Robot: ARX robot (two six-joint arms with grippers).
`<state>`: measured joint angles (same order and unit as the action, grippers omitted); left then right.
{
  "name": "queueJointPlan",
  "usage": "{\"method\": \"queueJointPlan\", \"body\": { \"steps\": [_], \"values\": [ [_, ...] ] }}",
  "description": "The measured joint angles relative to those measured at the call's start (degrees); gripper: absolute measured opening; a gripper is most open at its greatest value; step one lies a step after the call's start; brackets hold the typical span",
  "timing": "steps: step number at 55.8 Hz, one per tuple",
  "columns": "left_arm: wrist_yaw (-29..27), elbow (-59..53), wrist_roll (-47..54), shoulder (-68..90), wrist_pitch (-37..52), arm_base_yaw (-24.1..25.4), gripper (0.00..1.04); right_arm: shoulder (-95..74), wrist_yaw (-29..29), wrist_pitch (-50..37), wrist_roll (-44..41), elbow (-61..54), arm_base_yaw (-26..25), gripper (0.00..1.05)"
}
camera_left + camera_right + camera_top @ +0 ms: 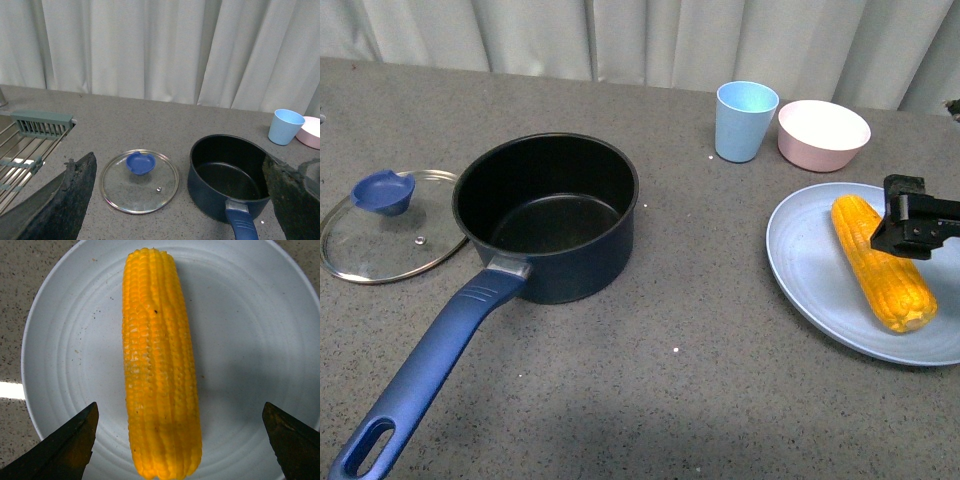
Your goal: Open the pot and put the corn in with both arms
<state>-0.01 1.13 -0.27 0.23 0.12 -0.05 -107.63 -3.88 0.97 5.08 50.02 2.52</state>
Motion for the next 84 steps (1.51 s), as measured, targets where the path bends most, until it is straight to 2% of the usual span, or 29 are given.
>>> {"method": "queueJointPlan", "body": {
  "steps": [34,53,66,70,77,84],
  "values": [
    [0.00,0.00,0.00,0.00,0.00,0.00,0.98,-9.77,1.88,2.95,0.28,7.17,1.90,0.94],
    [0.00,0.00,0.00,0.00,0.00,0.00,0.98,-9.99,1.57,3.41,0.92,7.43,1.92,0.45],
    [0.00,0.00,0.00,0.00,0.00,0.00,0.98,-8.76,-0.57,2.84,2.25,6.84,1.79,0.23],
    [0.00,0.00,0.00,0.00,0.00,0.00,0.98,-6.10,-2.71,2.32,2.58,5.29,1.79,0.19],
    [0.00,0.00,0.00,0.00,0.00,0.00,0.98,0.55,-11.96,1.20,6.27,3.15,2.54,0.16],
    [0.00,0.00,0.00,0.00,0.00,0.00,0.98,3.52,-20.28,-0.20,11.28,4.09,6.21,0.13]
  ]
}}
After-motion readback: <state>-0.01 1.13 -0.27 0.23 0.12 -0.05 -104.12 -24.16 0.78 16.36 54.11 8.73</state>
